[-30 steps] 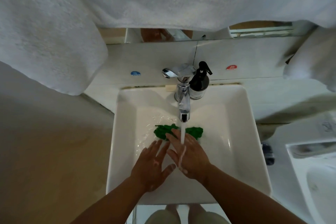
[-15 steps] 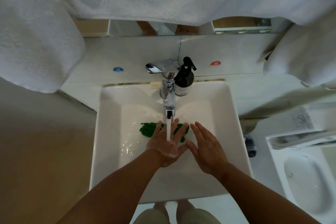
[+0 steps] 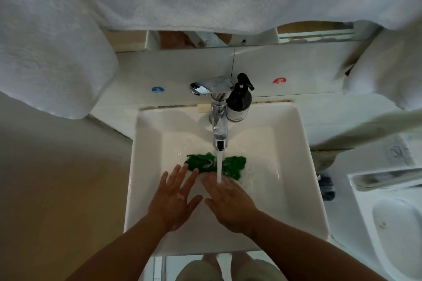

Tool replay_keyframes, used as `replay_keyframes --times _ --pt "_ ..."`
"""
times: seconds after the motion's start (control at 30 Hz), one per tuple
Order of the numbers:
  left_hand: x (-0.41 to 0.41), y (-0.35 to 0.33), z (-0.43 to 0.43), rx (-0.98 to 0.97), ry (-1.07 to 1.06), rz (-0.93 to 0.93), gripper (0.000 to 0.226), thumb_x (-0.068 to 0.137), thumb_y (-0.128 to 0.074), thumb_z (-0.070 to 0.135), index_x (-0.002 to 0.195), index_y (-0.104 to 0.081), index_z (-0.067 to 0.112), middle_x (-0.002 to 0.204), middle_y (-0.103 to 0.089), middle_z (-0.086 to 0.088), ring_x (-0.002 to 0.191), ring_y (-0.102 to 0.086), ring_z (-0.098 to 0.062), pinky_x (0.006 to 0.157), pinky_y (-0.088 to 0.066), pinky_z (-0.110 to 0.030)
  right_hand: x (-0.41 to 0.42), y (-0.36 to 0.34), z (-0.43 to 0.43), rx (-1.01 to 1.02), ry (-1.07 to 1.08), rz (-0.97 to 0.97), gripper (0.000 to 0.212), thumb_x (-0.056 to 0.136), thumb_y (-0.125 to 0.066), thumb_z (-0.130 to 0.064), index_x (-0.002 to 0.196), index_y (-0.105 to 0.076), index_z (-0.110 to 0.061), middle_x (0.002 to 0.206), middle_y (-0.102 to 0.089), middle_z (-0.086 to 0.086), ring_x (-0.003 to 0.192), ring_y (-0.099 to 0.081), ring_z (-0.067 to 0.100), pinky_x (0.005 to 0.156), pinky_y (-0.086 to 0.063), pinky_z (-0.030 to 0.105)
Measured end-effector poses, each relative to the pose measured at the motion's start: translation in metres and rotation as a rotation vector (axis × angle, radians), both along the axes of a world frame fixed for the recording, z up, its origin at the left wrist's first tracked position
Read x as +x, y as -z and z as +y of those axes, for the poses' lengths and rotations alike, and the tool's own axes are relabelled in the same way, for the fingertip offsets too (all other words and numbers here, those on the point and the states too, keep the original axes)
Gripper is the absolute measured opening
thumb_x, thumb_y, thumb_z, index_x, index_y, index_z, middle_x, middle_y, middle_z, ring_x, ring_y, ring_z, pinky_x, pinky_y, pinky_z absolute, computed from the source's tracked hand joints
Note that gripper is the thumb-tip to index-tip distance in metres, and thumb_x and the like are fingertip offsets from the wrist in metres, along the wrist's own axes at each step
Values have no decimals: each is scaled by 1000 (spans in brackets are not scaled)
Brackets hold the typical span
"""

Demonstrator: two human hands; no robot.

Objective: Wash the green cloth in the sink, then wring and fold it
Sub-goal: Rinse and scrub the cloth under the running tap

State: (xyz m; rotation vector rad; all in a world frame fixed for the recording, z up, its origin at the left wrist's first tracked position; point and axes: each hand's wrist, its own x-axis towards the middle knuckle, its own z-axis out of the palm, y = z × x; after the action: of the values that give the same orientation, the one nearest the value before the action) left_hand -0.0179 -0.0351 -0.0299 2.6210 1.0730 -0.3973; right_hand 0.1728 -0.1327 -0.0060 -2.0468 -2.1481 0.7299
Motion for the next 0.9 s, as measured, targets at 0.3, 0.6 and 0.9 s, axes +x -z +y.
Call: replay_keyframes --times 0.3,0.6,0.9 --pt "47 -6 -22 -34 273 -85 68 101 -24 65 156 -20 25 165 -14 -8 153 -11 -30 117 -11 -54 21 -9 3 8 121 95 60 105 -22 -48 156 -26 -17 162 -30 6 152 -19 16 125 -18 38" --pt "101 -23 -23 -67 315 -84 72 100 -21 61 160 -6 23 168 -5 -7 154 5 -26 124 2 -52 62 -10 -18 -14 478 140 73 97 -12 -63 155 -32 -23 161 -32 -2 148 -27 9 119 -21 25" --pt "21 -5 27 65 104 35 75 98 -11 67 158 -22 23 164 -24 -13 152 -18 -31 120 -21 -57 13 -14 1 -34 111 138 55 106 -33 -44 154 -31 -18 162 -31 7 150 -27 22 118 -11 31"
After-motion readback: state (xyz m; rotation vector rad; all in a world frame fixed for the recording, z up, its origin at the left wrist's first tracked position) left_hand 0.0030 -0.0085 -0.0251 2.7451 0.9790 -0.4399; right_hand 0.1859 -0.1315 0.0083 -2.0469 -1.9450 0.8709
